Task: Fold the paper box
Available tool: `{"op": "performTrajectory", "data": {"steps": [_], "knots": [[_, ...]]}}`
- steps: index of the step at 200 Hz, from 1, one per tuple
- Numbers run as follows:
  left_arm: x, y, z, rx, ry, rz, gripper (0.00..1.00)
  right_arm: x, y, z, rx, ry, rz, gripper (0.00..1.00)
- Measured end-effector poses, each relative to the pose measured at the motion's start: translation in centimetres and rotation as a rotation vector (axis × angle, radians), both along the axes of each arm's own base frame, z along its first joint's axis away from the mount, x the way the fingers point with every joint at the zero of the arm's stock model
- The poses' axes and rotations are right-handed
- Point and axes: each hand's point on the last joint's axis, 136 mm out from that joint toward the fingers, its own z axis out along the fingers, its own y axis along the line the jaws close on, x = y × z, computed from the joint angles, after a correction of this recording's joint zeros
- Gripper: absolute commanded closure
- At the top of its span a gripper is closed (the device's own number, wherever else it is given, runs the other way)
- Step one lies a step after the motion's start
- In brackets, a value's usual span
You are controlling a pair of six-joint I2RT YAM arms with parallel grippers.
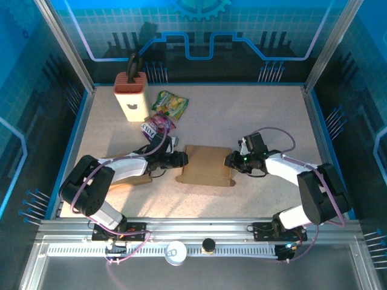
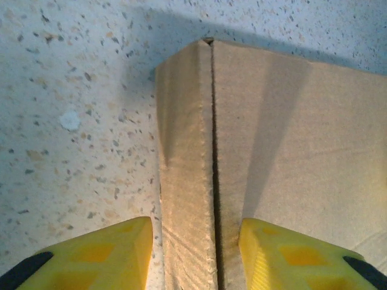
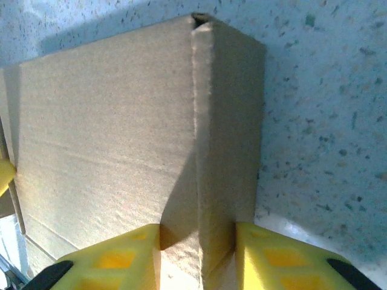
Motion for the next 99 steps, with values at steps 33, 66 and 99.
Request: {"op": "performTrajectory", "data": {"steps": [33,66,99], "knots": [[-0.8,-0.5,0.0,-0.031,-0.007,0.01,0.6,0.4,-0.5,0.2,-0.021,-0.01,0.02,0.68],[-1.6,-0.9,0.0,-0.058,-0.012,0.011,0.61,0.5,-1.1,0.2,-0.027,-0.013,0.029,0.61],[-2.2,-1.1,0.1,-0.07,-0.011,0.01,0.62,0.4,-1.3,0.2,-0.024,-0.01,0.043,0.49]]}}
